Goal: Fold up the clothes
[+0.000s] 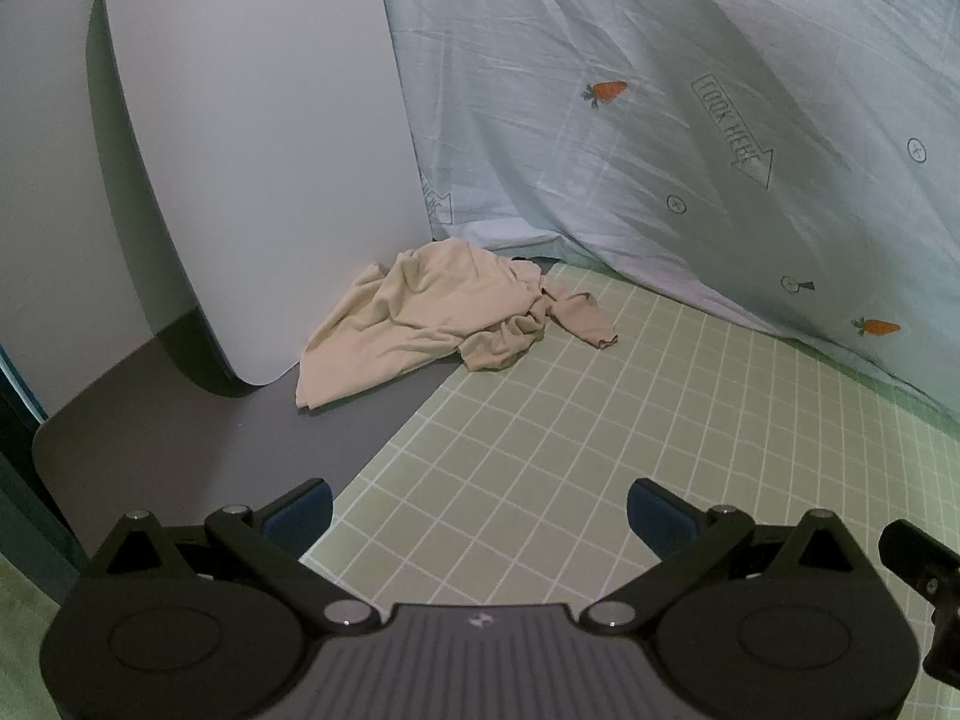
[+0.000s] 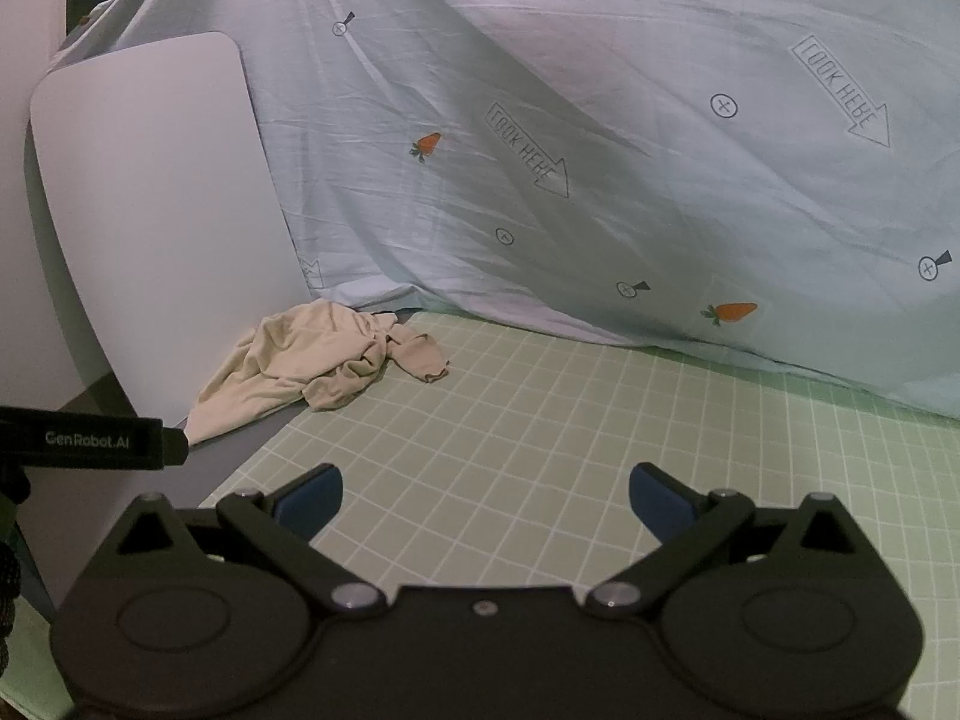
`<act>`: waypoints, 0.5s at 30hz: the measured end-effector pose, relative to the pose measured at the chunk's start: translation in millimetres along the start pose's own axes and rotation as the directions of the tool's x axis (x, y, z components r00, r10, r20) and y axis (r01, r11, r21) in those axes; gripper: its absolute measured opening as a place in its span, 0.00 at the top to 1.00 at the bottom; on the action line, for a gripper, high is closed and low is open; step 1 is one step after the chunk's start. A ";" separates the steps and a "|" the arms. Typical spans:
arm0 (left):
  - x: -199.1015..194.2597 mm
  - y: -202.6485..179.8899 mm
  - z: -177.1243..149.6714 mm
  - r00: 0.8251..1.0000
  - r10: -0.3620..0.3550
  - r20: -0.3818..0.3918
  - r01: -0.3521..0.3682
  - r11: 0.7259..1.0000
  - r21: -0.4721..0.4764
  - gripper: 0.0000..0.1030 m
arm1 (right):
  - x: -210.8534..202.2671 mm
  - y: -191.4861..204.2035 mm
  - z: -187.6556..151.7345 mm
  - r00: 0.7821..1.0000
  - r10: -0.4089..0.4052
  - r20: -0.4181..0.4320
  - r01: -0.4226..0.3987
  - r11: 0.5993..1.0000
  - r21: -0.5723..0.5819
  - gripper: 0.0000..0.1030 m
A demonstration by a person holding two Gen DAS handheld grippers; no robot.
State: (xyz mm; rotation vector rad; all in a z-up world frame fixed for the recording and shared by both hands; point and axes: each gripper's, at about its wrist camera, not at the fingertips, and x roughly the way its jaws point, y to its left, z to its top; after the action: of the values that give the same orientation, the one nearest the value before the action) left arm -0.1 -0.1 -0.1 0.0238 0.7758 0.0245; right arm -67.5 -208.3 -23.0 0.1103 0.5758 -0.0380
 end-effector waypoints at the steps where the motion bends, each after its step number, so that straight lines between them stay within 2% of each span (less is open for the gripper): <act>1: 0.0 -0.1 -0.1 1.000 0.000 0.000 0.000 1.000 0.000 0.00 | 0.0 0.0 0.3 1.000 0.000 0.000 0.000 1.000 0.000 0.00; 15: -0.5 -2.8 -2.4 1.000 0.003 -0.001 -0.003 1.000 -0.002 0.00 | -0.3 0.6 4.0 1.000 -0.003 -0.001 0.003 1.000 0.002 0.00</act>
State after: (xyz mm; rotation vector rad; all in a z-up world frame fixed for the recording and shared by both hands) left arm -2.1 -2.9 -1.4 0.0228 0.7769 0.0285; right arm -65.6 -208.2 -19.5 0.1113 0.5770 -0.0415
